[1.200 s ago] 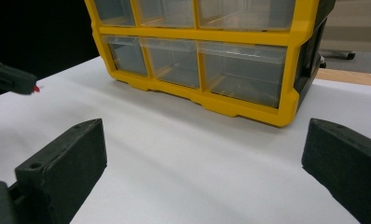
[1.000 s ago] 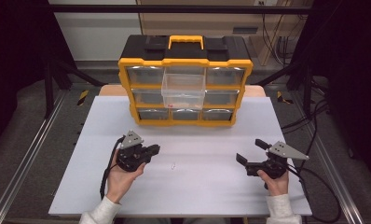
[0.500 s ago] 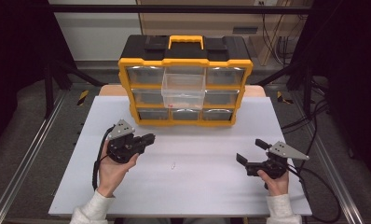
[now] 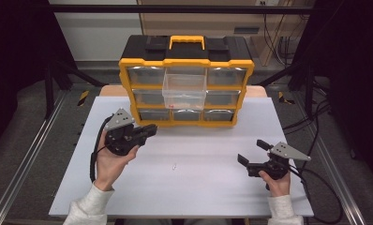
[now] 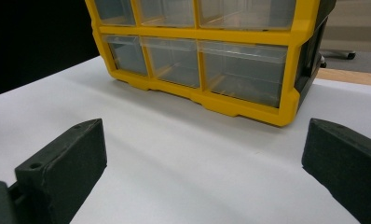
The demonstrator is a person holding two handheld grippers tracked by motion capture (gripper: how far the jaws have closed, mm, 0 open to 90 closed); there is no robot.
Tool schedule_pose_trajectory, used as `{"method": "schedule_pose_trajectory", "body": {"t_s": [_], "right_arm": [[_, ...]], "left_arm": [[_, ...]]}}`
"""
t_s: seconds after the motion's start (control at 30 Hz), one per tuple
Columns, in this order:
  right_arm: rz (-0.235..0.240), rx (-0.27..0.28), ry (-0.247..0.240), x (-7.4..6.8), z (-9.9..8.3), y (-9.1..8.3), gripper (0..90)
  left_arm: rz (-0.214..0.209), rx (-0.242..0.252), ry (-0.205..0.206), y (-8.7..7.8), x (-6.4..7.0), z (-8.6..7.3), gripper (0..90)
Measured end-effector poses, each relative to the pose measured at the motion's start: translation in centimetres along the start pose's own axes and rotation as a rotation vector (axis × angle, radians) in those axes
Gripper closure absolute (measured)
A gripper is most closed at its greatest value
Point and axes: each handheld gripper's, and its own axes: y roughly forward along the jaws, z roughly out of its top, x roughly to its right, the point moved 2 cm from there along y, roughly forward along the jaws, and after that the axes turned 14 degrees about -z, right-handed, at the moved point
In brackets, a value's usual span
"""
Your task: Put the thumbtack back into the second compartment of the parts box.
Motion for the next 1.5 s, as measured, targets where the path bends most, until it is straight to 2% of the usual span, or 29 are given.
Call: {"method": "schedule_pose_trajectory", "body": {"t_s": [0.33,0.57,0.7,0.97,1.1,1.3,1.5], "right_arm": [[0.0,-0.001,0.0,0.0,0.0,0.0,0.6],[-0.001,-0.001,-0.001,0.0,0.0,0.0,0.6],[0.0,-0.001,0.0,0.0,0.0,0.0,0.6],[0.0,0.001,-0.002,0.0,0.0,0.0,0.6],[0.001,0.0,0.003,0.0,0.0,0.0,0.6],[0.002,0.0,0.003,0.0,0.0,0.0,0.6],[0.001,-0.001,0.003,0.0,0.0,0.0,0.6]], "left_arm": [[-0.006,0.049,0.038,-0.9,0.9,3.9,84.4],[0.006,0.067,0.079,-1.4,1.7,7.1,84.4],[0.007,0.07,0.098,-1.1,2.1,8.8,84.4],[0.012,0.063,0.121,-0.2,2.6,10.9,84.4],[0.016,0.056,0.12,0.6,2.5,11.7,84.4],[0.018,0.05,0.114,1.6,1.7,12.7,84.4],[0.033,0.03,0.124,3.0,0.6,13.2,84.4]]}}
